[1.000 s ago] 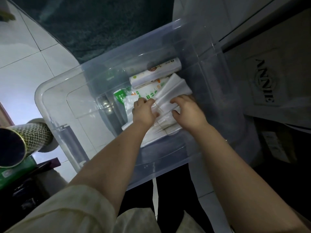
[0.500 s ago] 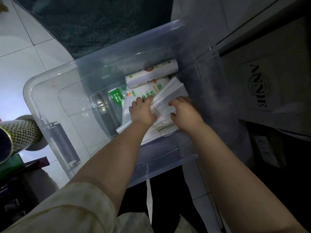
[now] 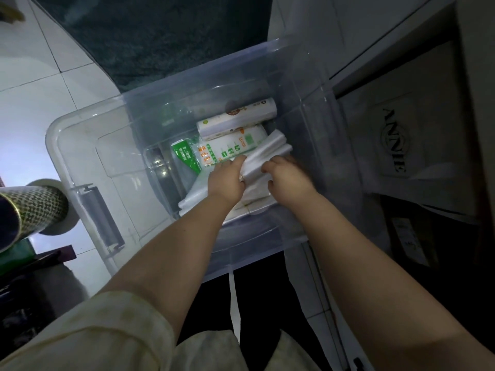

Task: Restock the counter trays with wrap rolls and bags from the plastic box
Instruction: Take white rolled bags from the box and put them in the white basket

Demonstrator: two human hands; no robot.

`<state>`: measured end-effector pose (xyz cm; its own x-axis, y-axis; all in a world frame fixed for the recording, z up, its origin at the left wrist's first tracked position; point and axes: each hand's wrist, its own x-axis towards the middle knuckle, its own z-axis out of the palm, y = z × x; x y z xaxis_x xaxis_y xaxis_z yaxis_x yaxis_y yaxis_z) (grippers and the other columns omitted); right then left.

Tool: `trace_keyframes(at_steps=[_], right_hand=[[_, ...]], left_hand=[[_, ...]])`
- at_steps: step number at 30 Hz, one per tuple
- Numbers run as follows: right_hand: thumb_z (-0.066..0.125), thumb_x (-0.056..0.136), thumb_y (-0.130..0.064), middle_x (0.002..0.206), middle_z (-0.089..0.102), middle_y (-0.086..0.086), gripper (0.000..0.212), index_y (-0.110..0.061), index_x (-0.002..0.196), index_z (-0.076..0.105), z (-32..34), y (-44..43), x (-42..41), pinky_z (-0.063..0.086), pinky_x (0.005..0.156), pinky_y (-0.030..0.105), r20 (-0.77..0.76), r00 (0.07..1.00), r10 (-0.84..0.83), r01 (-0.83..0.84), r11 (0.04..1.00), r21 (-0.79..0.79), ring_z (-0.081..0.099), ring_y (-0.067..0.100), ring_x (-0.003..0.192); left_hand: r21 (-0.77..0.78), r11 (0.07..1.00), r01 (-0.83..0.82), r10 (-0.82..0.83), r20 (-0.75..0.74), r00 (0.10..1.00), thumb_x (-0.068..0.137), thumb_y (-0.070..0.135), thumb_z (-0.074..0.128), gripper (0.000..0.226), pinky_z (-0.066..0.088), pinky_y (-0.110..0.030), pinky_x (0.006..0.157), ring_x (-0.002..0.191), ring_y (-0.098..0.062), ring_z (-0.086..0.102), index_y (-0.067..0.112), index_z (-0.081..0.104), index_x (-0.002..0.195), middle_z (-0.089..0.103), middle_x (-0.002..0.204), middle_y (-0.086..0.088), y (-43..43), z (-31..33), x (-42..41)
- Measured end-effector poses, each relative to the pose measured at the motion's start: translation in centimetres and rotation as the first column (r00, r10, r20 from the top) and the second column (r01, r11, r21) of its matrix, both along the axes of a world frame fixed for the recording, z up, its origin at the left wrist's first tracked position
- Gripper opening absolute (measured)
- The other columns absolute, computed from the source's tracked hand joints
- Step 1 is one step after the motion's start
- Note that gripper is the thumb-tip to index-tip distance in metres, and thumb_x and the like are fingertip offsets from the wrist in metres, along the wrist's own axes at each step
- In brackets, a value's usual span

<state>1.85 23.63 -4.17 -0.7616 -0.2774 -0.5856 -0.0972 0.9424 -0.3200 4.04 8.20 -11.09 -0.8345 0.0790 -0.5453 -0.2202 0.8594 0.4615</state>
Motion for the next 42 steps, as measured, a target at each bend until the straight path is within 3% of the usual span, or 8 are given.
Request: trace_keyframes(at_steps=[6,14,18,25,31,33,38,42], right_hand=[[0.051,0.086,-0.003,0.119,0.058,0.011,0.033,-0.010,0.117,0.061,7.3,0.3,-0.3,0.040,0.089,0.040,-0.172,0.983,0.063,-0.073,0.996,-0.052,0.045,0.032,0.113],[0.055,0.082,-0.013,0.106,0.061,0.009,0.027,-0.011,0.107,0.064,19.9,1.8,0.5,0.036,0.081,0.039,-0.396,0.905,0.154,-0.190,0.980,-0.052,0.050,0.032,0.106],[0.059,0.082,-0.018,0.108,0.063,0.005,0.022,-0.014,0.102,0.066,24.6,2.2,1.7,0.040,0.080,0.038,-0.498,0.864,0.077,-0.119,0.991,-0.054,0.051,0.030,0.104],[0.065,0.079,-0.015,0.095,0.066,0.005,0.008,-0.015,0.087,0.067,29.6,0.5,5.4,0.047,0.070,0.039,-0.643,0.748,-0.162,0.114,0.987,-0.117,0.057,0.033,0.092],[0.070,0.076,-0.026,0.092,0.068,0.001,0.012,-0.017,0.084,0.068,32.8,0.7,10.8,0.048,0.066,0.037,-0.735,0.621,-0.272,0.322,0.944,-0.077,0.059,0.027,0.086],[0.071,0.071,-0.017,0.092,0.069,0.005,0.011,-0.013,0.081,0.068,33.8,1.5,13.5,0.048,0.063,0.037,-0.764,0.571,-0.301,0.385,0.920,-0.075,0.059,0.031,0.082],[0.061,0.071,-0.003,0.086,0.066,0.012,0.014,-0.006,0.084,0.067,37.1,3.6,22.0,0.047,0.064,0.044,-0.770,0.522,-0.367,0.583,0.812,0.008,0.056,0.035,0.083],[0.063,0.076,-0.005,0.100,0.067,0.012,0.022,-0.006,0.097,0.068,39.5,5.6,29.4,0.048,0.074,0.046,-0.797,0.432,-0.422,0.718,0.695,0.021,0.056,0.035,0.094]], left_hand=[[-0.117,0.993,0.021,-0.037,-0.135,0.990,0.080,0.013,0.063,0.054,0.040,-0.037,0.074,0.097,-0.033,0.051,0.026,0.049,0.130,0.060,0.101,-0.013,-2.0,8.2,-0.5],[-0.250,0.966,0.067,-0.143,-0.299,0.943,0.081,0.013,0.058,0.054,0.036,-0.037,0.076,0.103,-0.033,0.048,0.032,0.050,0.131,0.058,0.108,-0.010,-3.2,22.7,-1.4],[-0.315,0.939,0.138,-0.263,-0.398,0.879,0.082,0.015,0.058,0.056,0.035,-0.038,0.080,0.106,-0.030,0.046,0.032,0.044,0.133,0.056,0.114,-0.005,-3.6,28.9,-2.4],[-0.434,0.845,0.313,-0.519,-0.524,0.675,0.079,0.021,0.058,0.057,0.032,-0.036,0.075,0.101,-0.027,0.046,0.032,0.041,0.132,0.053,0.108,-0.002,-3.5,36.7,-3.1],[-0.459,0.761,0.458,-0.646,-0.603,0.468,0.079,0.016,0.059,0.060,0.032,-0.035,0.075,0.101,-0.027,0.047,0.032,0.042,0.134,0.054,0.109,-0.002,-1.6,40.4,-2.4],[-0.456,0.720,0.524,-0.678,-0.624,0.388,0.078,0.015,0.060,0.061,0.034,-0.036,0.078,0.102,-0.027,0.048,0.032,0.042,0.134,0.055,0.110,-0.002,-0.1,41.5,-1.8],[-0.460,0.593,0.661,-0.717,-0.676,0.171,0.077,0.015,0.060,0.055,0.037,-0.038,0.076,0.100,-0.029,0.049,0.030,0.046,0.129,0.057,0.108,-0.003,6.0,44.5,1.2],[-0.429,0.479,0.766,-0.683,-0.730,0.017,0.078,0.011,0.057,0.052,0.031,-0.036,0.070,0.094,-0.030,0.049,0.027,0.048,0.127,0.057,0.101,-0.005,12.6,47.4,6.3]])
